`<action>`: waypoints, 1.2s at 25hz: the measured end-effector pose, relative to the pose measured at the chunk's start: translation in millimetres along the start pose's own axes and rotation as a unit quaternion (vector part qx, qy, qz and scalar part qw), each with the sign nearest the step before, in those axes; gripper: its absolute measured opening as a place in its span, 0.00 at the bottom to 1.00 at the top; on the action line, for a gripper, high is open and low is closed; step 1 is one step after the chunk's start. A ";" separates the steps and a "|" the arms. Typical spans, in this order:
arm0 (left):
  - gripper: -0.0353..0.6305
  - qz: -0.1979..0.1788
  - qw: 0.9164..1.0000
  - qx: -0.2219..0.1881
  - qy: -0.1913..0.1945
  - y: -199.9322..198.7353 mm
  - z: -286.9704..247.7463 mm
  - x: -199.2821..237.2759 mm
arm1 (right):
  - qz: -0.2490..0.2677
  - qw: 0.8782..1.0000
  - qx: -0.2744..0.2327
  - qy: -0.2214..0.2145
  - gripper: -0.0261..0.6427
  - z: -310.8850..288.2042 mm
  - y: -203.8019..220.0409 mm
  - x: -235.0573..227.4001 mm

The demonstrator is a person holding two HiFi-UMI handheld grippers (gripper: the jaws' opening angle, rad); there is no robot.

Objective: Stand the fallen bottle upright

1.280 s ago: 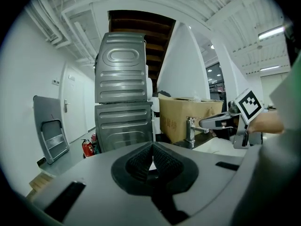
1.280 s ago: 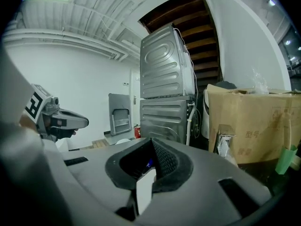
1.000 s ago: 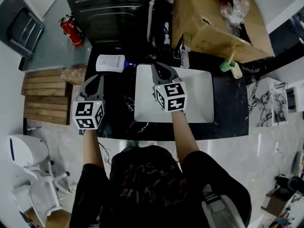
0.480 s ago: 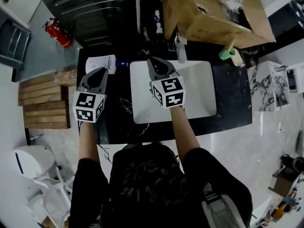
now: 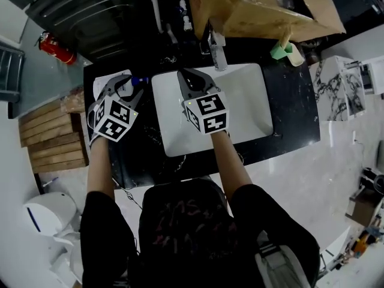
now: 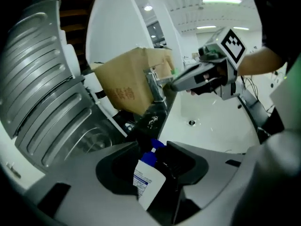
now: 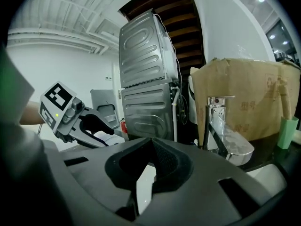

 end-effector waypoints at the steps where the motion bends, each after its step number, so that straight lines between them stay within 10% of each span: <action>1: 0.35 -0.019 1.000 0.014 0.013 -0.3 -6.8 0.1 | -0.002 1.000 0.002 0.001 0.06 -0.7 2.1 -1.1; 17: 0.30 -0.166 0.960 0.160 0.157 -9.8 -74.9 7.1 | -0.025 0.999 0.021 0.017 0.06 -16.8 18.4 -20.3; 30: 0.18 -0.175 0.959 0.164 0.152 -11.1 -73.5 8.5 | -0.026 0.999 0.025 0.015 0.06 -16.1 19.5 -19.5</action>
Point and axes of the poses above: the fingertips, and each gripper's own axes: z backward along the fingers, x to its left, y out of its underside, the point moved 9 cm from there along z, backward along the fingers, and after that the axes turned 2 degrees about -x, right-handed, at the moved point
